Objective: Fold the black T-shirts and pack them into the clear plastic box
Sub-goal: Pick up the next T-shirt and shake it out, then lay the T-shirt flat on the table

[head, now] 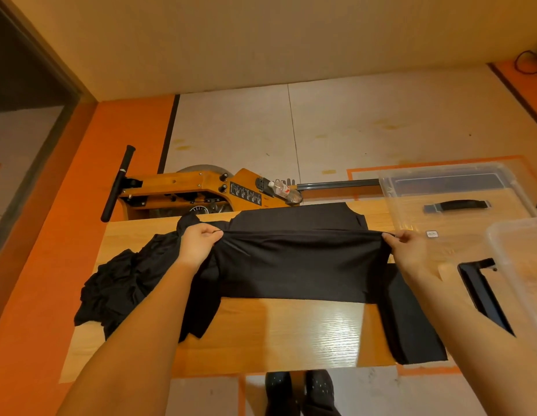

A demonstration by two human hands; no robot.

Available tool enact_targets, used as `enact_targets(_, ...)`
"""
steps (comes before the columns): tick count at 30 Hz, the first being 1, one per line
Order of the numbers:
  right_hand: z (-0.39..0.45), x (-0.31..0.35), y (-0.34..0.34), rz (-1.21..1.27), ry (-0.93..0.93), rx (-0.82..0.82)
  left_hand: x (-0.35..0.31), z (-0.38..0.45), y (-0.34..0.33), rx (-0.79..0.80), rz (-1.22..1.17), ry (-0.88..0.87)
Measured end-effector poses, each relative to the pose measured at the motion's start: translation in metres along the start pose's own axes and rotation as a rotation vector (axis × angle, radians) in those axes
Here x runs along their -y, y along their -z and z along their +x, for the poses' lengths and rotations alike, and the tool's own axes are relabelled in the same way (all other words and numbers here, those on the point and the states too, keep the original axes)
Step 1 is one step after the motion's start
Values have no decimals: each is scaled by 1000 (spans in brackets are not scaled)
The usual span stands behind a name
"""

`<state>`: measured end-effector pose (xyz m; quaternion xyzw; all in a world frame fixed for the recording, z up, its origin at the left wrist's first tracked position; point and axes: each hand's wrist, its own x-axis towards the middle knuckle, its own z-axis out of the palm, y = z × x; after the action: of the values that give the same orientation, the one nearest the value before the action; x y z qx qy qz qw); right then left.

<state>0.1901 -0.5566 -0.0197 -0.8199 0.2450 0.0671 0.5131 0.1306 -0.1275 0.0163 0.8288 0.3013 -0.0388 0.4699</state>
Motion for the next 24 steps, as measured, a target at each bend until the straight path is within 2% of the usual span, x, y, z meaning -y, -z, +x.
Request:
enact_targets(4,22,7,-11,-64,27,-46,-9,31,-8,9,94,8)
enact_targets(15,68,31,-38,-117,98,-9,-26,89,-20,-53,258,12)
enact_targets(20,72,37,-49,-122,110,-9,-25,98,-30,-68,278,68)
enact_targets(24,56,30,-53,-152,67,-45,-12,89,-36,-119,312,17)
